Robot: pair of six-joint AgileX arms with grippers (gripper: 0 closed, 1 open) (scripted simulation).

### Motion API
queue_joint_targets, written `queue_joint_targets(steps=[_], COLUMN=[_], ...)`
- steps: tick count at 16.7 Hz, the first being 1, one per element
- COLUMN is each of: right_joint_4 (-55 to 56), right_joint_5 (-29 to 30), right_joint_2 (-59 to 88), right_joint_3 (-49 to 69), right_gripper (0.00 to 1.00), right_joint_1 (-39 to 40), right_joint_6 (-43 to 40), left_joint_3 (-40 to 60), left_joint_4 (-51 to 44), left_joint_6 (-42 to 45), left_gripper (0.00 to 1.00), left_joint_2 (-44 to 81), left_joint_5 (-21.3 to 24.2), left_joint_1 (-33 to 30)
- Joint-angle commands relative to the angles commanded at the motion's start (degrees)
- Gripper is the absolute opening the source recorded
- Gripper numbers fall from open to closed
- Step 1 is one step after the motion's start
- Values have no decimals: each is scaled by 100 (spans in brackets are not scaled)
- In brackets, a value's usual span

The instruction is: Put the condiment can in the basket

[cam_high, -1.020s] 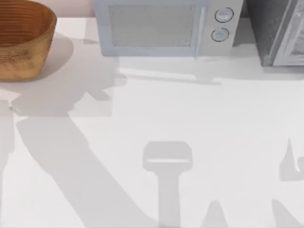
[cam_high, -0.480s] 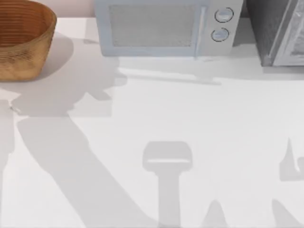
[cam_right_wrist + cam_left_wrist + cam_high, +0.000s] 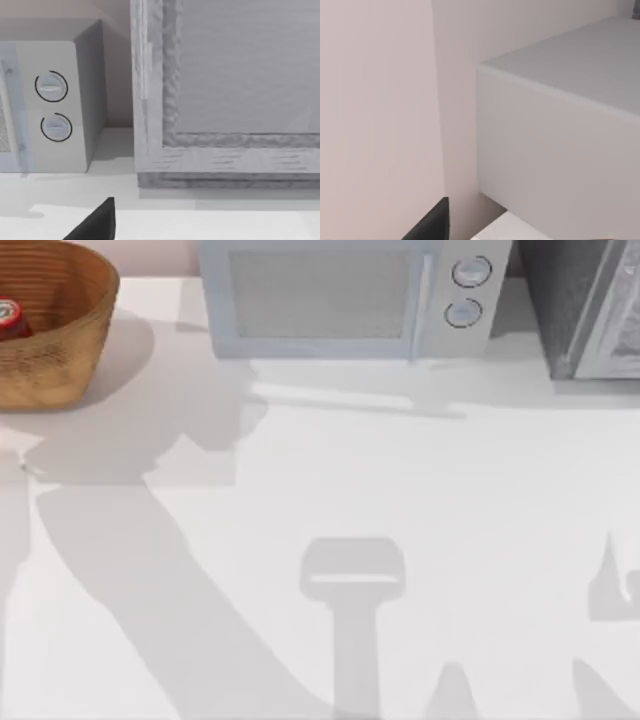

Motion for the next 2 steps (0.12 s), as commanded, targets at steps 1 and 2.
queue_joint_targets(steps=[1,2], right_joint_4=[0,0], right_joint_5=[0,0], right_joint_2=[0,0], right_joint_3=[0,0], right_gripper=[100,100], right_joint_1=[0,0], right_joint_6=[0,0], left_joint_3=[0,0], left_joint_4=[0,0], left_joint_6=[0,0], left_gripper=[100,100], left_joint_2=[0,0], left_joint_5=[0,0], left_joint_1=[0,0])
